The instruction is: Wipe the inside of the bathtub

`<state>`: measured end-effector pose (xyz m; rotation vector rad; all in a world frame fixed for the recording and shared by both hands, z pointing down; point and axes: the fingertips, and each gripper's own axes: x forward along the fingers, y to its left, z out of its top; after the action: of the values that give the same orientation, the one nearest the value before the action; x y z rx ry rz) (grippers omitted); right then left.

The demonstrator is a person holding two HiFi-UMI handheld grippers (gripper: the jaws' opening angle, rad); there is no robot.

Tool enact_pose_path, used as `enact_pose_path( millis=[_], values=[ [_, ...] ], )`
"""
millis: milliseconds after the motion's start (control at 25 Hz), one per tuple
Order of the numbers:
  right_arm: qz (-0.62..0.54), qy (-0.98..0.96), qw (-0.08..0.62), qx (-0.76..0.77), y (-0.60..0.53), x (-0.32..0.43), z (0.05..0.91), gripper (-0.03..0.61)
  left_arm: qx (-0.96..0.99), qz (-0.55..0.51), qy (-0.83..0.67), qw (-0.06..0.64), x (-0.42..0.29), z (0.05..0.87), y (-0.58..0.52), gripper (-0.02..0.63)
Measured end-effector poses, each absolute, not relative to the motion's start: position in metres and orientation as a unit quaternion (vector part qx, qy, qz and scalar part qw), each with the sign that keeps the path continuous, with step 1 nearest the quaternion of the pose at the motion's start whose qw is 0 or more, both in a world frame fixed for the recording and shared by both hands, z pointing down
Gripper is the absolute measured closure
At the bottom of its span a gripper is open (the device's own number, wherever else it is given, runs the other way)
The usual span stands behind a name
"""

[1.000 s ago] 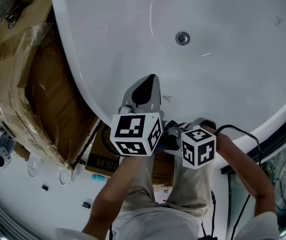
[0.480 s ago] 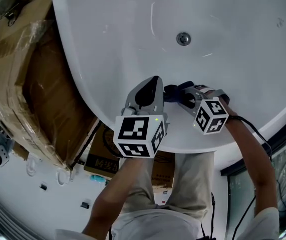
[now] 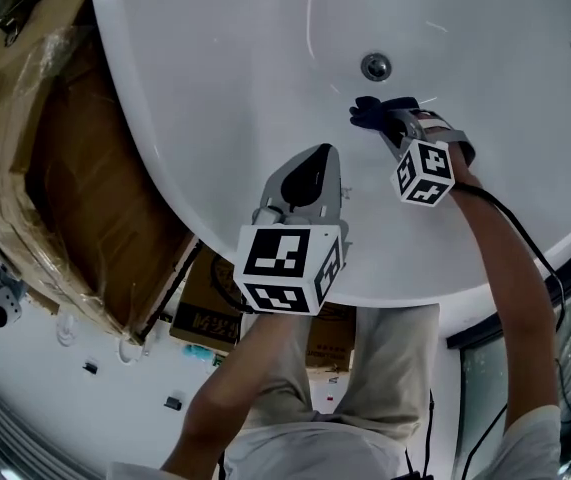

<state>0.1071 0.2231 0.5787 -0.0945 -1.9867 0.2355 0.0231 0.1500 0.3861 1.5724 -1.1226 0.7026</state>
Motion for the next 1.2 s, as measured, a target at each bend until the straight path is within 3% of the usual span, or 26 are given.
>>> enact_pose_path(
  millis=[200, 600, 1200],
  values=[
    [0.057, -0.796, 0.602, -0.045, 0.211, 0.126, 0.631, 0.528, 0.660, 0.292, -0.463, 0.515, 0.026, 0.391, 0.150, 0.617],
    [0.100, -0.733, 0.671, -0.041, 0.205, 0.141, 0.681, 0.528, 0.662, 0.290, -0.454, 0.521, 0.031, 0.397, 0.157, 0.615],
    [0.150, -0.737, 0.651, -0.104, 0.253, 0.127, 0.657, 0.529, 0.676, 0.288, -0.438, 0.518, 0.036, 0.383, 0.159, 0.615]
  ],
)
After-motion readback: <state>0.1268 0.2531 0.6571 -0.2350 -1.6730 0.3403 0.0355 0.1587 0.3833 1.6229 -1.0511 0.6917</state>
